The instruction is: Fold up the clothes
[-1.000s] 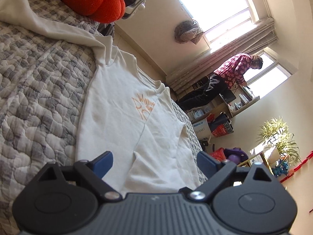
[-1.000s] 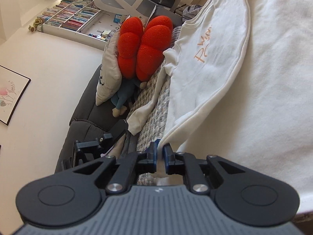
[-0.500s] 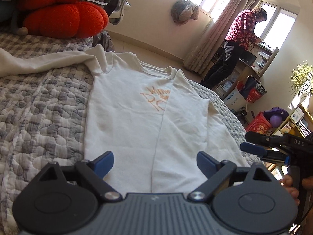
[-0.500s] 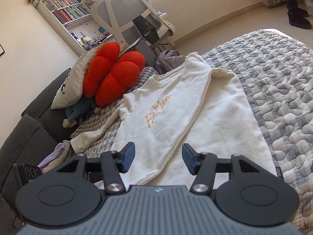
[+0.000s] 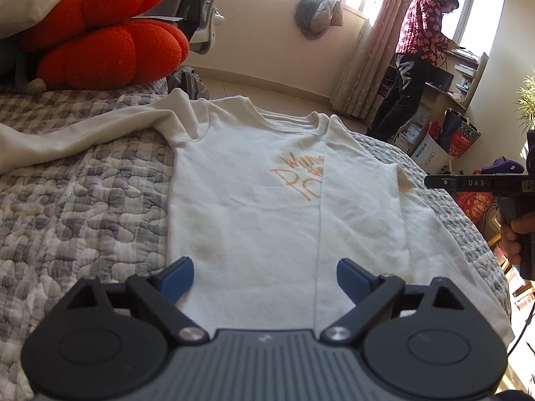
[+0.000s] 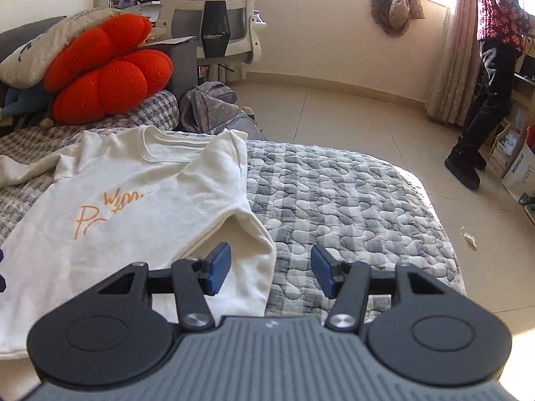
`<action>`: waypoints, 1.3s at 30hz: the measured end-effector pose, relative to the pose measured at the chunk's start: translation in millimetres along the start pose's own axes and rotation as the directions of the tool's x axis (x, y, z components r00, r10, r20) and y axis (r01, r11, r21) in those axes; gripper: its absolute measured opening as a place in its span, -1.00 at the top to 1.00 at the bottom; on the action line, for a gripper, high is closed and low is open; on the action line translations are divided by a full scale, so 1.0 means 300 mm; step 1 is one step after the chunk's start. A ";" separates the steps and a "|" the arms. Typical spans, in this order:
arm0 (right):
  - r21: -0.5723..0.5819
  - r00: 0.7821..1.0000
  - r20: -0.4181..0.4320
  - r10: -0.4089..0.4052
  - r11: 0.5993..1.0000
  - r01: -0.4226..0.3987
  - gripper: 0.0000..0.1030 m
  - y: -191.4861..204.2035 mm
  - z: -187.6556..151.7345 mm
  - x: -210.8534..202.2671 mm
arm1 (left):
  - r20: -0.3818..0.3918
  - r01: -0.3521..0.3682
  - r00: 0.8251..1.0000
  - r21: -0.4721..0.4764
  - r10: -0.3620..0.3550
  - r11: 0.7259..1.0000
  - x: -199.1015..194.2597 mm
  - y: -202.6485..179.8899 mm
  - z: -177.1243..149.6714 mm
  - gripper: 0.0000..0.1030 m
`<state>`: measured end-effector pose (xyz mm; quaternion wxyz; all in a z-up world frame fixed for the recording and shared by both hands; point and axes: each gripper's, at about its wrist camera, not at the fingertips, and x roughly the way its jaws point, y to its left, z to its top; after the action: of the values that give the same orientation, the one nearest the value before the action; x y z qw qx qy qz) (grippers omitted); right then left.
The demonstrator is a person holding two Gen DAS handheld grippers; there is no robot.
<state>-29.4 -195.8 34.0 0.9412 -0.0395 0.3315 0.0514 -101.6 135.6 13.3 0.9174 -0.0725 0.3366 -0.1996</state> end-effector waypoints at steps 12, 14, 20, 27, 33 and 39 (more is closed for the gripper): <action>-0.034 1.000 -0.003 0.030 0.999 -0.031 -0.11 0.014 0.043 0.174 | 0.021 -0.024 1.000 0.034 0.023 0.999 0.036 -0.026 0.020 -0.86; -0.009 0.999 0.022 0.035 0.999 -0.035 -0.11 0.001 0.040 0.178 | 0.018 -0.016 1.000 0.014 0.016 1.000 0.040 -0.024 0.030 -0.86; 0.272 0.989 0.148 0.027 0.960 -0.066 -0.01 -0.143 0.009 0.127 | 0.023 -0.008 1.000 -0.016 0.009 1.000 0.048 -0.015 0.046 -0.86; 0.416 0.994 0.108 0.035 0.906 -0.077 0.02 -0.212 -0.034 0.143 | 0.020 -0.028 0.999 0.004 0.028 1.000 0.059 -0.003 0.058 -0.86; 0.309 0.996 0.055 0.077 0.947 -0.090 -0.29 -0.240 0.005 0.134 | 0.023 -0.029 0.999 0.008 0.029 1.000 0.049 0.028 0.059 -0.86; 0.280 0.997 0.023 0.071 0.957 -0.075 -0.51 -0.294 0.022 0.137 | 0.051 -0.056 0.997 0.004 0.056 0.998 0.075 0.055 0.026 -0.91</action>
<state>17.3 -279.8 16.8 0.9369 0.1068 0.3305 0.0388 -75.5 141.2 1.6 0.9311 -0.0655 0.3144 -0.1728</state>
